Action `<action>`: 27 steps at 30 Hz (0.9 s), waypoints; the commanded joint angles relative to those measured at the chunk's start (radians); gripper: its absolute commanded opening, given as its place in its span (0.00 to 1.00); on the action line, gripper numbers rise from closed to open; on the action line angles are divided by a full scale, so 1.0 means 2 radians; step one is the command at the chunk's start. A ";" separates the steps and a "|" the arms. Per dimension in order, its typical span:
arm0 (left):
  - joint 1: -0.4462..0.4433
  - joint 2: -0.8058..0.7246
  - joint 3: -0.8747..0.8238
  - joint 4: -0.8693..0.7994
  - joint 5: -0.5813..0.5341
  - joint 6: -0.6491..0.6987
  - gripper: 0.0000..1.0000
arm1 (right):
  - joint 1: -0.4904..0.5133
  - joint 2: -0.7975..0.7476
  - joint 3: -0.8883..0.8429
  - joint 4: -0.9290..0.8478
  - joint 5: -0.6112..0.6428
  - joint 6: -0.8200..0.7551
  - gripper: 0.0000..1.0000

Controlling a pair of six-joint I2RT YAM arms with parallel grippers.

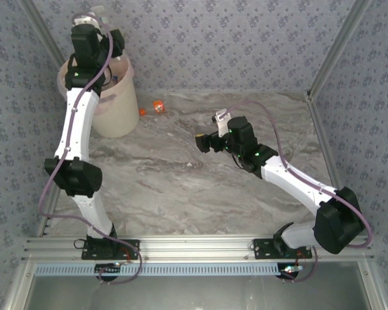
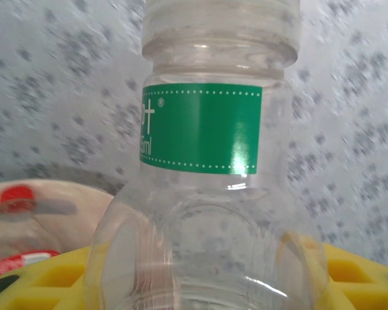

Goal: Put the plastic bottles in the bin

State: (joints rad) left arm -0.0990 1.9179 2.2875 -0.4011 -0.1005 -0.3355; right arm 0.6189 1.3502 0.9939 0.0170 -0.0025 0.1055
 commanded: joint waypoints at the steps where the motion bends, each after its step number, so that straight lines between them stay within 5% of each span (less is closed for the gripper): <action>1: 0.004 0.053 0.090 -0.067 -0.057 -0.014 0.42 | 0.004 0.004 0.012 -0.001 0.012 -0.010 1.00; 10: 0.007 0.202 0.318 -0.205 -0.108 -0.034 0.44 | 0.005 0.004 0.011 -0.010 0.021 -0.015 1.00; 15: 0.009 0.203 0.298 -0.240 -0.119 -0.078 0.51 | 0.005 0.005 0.008 -0.012 0.026 -0.019 1.00; 27: 0.009 0.187 0.284 -0.242 -0.094 -0.095 0.89 | 0.006 0.011 0.011 -0.019 0.031 -0.022 1.00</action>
State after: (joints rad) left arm -0.0845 2.3432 2.8571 -0.8875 -0.3023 -0.5209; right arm 0.6228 1.3624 0.9939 -0.0029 0.0391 0.0837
